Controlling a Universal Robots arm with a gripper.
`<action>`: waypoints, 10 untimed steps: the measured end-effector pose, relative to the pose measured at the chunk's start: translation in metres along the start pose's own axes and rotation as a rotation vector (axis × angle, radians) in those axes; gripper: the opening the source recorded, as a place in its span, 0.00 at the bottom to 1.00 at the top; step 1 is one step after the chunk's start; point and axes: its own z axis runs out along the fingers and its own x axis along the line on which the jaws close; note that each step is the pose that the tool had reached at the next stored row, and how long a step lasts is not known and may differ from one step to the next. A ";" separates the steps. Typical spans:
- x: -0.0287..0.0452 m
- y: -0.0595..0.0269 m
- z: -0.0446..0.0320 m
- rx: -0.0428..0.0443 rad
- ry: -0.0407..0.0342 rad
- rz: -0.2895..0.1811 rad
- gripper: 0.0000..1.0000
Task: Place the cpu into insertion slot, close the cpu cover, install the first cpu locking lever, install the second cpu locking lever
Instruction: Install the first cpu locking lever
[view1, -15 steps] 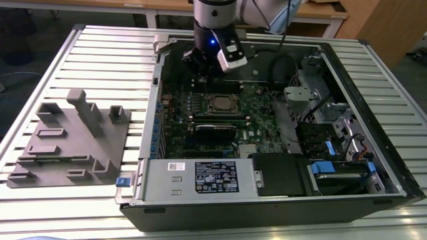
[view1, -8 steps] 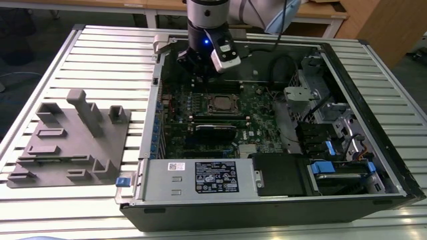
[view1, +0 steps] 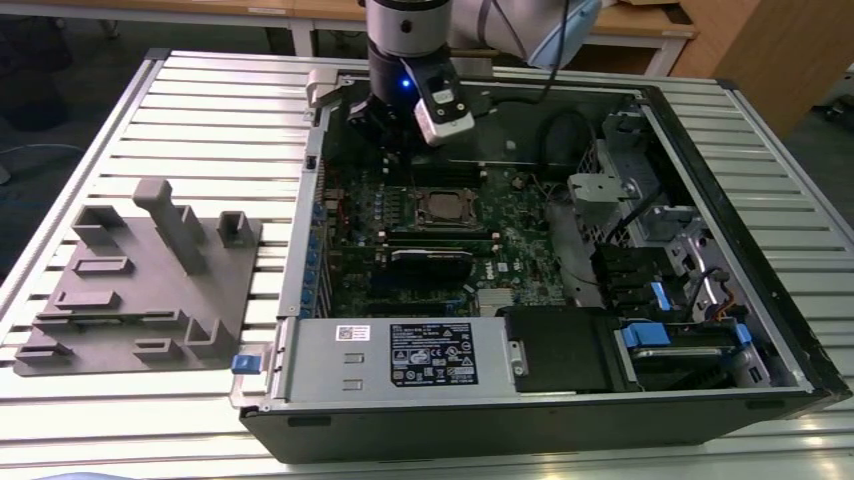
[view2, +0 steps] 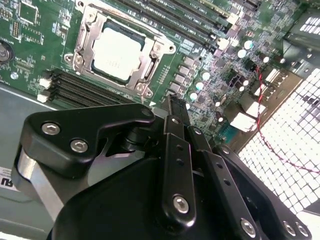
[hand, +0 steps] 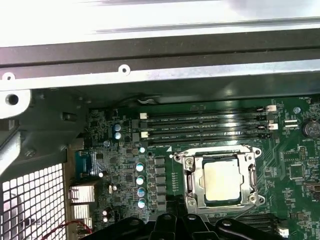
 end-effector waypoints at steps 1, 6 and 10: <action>0.0005 0.0000 0.0000 -0.0087 0.0006 0.000 0.11; 0.0039 -0.0003 0.0002 -0.0386 0.0032 0.002 0.11; 0.0068 -0.0007 0.0011 -0.0701 0.0057 0.003 0.11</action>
